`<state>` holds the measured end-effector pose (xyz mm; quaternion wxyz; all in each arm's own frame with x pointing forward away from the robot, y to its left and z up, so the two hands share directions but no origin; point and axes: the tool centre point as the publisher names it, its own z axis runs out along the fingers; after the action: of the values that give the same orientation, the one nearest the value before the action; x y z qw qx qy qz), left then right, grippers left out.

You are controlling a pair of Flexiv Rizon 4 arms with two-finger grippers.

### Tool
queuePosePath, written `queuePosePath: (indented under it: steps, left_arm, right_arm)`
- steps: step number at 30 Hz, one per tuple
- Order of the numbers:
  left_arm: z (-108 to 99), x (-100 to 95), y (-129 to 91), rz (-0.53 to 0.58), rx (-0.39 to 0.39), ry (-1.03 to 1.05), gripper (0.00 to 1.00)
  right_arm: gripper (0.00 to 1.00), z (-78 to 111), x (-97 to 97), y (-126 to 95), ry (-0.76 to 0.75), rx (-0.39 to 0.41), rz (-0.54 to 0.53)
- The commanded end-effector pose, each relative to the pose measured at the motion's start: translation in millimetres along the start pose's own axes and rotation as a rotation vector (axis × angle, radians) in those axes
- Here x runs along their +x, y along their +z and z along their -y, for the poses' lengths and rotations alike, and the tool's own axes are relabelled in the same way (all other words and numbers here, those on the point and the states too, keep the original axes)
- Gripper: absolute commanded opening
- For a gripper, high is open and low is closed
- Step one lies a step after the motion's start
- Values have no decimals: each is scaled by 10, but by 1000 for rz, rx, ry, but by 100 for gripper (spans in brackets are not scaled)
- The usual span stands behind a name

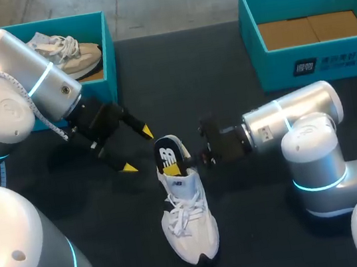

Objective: Take the shoe out of the shoebox, open the shoe tongue, remove and reinsert the insole, then place the shoe into the shoebox

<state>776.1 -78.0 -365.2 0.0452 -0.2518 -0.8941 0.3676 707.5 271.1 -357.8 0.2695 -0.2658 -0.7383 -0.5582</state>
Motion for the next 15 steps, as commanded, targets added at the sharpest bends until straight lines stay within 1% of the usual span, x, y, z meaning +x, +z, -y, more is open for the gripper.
queuePosePath:
  steps: [1,2,3,9,15]
  left_arm:
    - [2,1,1,-1,-3,0,100]
    - [2,1,1,-1,-3,0,100]
    - [2,1,1,-1,-3,0,100]
    - [2,1,1,-1,-3,0,100]
    - [2,1,1,-1,-3,0,100]
  right_arm:
    - [28,-7,74,-18,-15,-13,17]
    - [35,-38,87,-29,-24,-14,21]
    - [37,-63,96,-35,-31,-12,23]
    - [38,-183,121,-55,-61,-3,30]
    - [36,-269,114,-62,-77,1,31]
